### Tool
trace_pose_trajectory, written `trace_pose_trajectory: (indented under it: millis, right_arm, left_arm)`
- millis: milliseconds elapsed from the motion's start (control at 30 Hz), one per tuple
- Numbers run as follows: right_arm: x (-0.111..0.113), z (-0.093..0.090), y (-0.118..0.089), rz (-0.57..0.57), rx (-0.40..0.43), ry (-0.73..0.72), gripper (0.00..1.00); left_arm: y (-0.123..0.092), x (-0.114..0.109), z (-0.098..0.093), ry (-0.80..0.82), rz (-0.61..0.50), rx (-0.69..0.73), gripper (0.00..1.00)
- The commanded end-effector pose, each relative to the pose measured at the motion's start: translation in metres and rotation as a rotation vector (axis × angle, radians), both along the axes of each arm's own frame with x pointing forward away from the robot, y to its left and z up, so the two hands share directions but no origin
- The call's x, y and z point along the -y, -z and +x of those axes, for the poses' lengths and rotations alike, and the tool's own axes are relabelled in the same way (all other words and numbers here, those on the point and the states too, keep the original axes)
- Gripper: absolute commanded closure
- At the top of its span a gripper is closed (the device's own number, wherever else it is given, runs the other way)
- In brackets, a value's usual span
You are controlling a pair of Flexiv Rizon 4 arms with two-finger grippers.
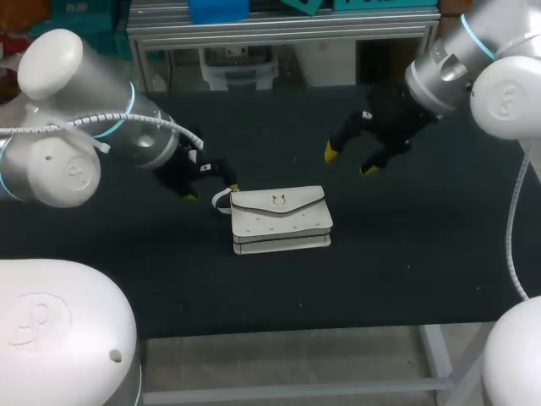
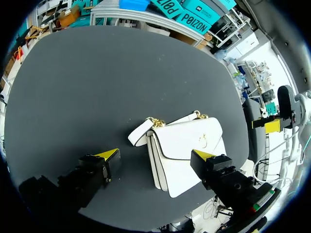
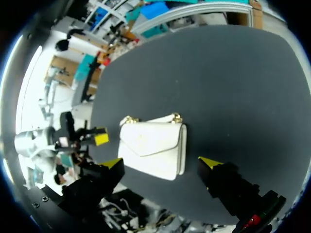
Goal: Pick up the bag, open it, inspect its contents, close it, and place it on the opposite side
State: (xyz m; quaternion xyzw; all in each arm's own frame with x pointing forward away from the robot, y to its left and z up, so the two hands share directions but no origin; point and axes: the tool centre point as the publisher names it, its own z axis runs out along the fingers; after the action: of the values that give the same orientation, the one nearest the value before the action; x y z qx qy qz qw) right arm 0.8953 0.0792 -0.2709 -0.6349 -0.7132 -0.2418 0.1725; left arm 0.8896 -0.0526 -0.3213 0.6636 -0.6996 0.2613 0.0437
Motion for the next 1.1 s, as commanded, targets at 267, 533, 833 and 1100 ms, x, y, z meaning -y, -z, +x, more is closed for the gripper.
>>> trace_pose_trajectory:
  millis: [267,533,833,1100]
  right_arm:
    - [-0.012,-0.004,0.016,0.116,-0.106,0.127,0.0]
    - [-0.016,-0.005,0.019,0.127,-0.104,0.113,0.0]
    - [-0.037,-0.006,0.039,0.206,-0.183,0.12,0.0]
    - [-0.038,-0.007,0.061,0.262,-0.232,0.152,0.0]
  left_arm:
    - [0.012,0.013,0.008,0.02,-0.158,-0.105,0.0]
    - [0.013,0.014,0.008,0.014,-0.134,-0.108,0.0]
    - [0.022,0.02,0.0,0.007,-0.31,-0.206,0.0]
    - [0.032,0.024,-0.004,-0.024,-0.435,-0.254,0.0]
